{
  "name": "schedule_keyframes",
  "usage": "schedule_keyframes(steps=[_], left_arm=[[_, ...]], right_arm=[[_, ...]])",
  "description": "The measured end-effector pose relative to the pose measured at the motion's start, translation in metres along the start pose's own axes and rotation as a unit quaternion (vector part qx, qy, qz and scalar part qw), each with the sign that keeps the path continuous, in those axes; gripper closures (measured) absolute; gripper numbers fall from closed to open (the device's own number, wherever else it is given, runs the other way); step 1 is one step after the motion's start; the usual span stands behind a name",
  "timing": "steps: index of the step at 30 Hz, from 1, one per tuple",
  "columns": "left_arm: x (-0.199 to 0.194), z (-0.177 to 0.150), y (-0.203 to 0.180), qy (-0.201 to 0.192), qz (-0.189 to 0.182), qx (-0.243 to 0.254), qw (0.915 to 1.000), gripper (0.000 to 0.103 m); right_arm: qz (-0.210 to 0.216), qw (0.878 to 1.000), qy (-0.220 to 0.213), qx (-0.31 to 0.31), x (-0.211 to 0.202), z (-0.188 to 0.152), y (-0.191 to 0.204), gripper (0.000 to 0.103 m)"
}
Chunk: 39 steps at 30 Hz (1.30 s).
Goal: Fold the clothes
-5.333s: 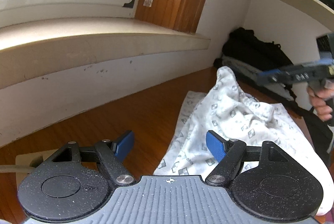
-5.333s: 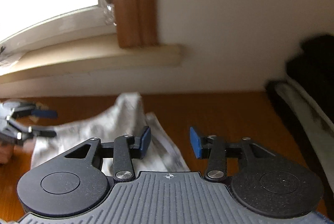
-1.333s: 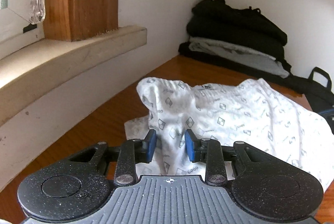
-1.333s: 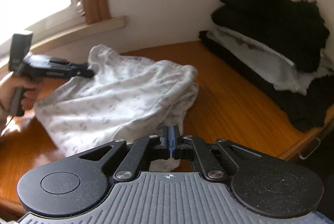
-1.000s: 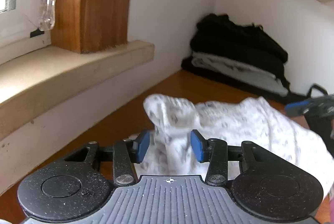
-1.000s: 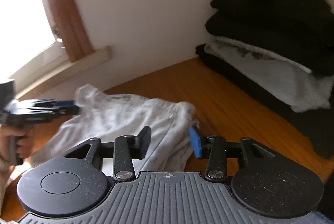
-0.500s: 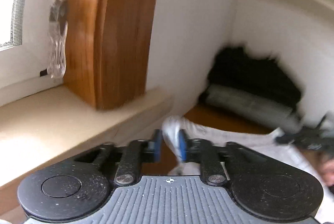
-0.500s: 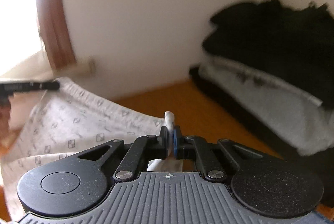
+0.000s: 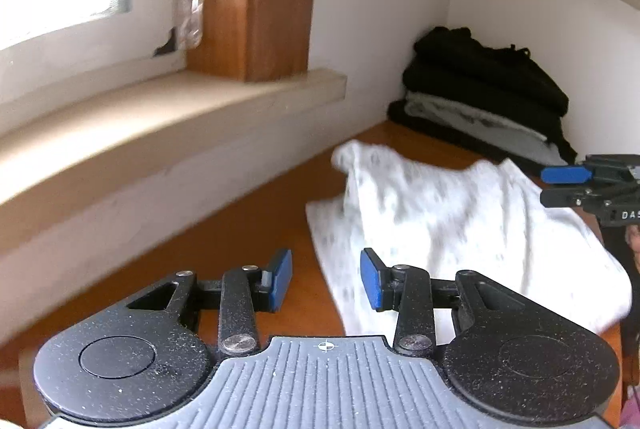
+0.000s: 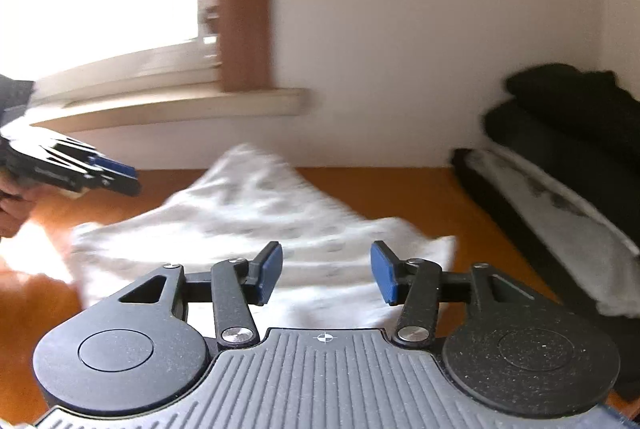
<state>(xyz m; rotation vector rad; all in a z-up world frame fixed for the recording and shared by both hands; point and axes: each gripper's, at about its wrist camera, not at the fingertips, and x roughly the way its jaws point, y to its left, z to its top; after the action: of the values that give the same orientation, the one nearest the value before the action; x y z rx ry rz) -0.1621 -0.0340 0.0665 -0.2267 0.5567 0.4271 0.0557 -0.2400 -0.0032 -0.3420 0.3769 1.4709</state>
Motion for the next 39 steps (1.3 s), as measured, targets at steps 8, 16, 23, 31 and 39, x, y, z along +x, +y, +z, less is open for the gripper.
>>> schedule_keyframes(steps=[8,16,23,31,39], left_arm=[[-0.045,-0.036,-0.013,-0.028,-0.021,-0.022,0.9991,0.092],[-0.039,-0.048,-0.028,0.002,-0.021,-0.006,0.9998,0.092],[-0.029,-0.051,-0.024,0.018,-0.033,-0.016,0.9992,0.086],[-0.025,-0.051,-0.022,0.014,-0.052,-0.025,0.9982,0.1],[-0.063,-0.046,0.002,-0.028,-0.049,-0.048,0.9972,0.103]], right_arm=[[0.013,0.999,0.027,-0.035,-0.007,-0.027,0.031,0.049],[0.01,0.998,0.028,-0.06,0.001,-0.049,0.035,0.048],[0.019,0.999,0.005,-0.047,0.002,-0.055,0.029,0.047],[0.017,0.999,-0.014,-0.048,0.003,-0.061,0.03,0.045],[0.017,0.998,-0.018,-0.053,0.003,-0.064,0.03,0.045]])
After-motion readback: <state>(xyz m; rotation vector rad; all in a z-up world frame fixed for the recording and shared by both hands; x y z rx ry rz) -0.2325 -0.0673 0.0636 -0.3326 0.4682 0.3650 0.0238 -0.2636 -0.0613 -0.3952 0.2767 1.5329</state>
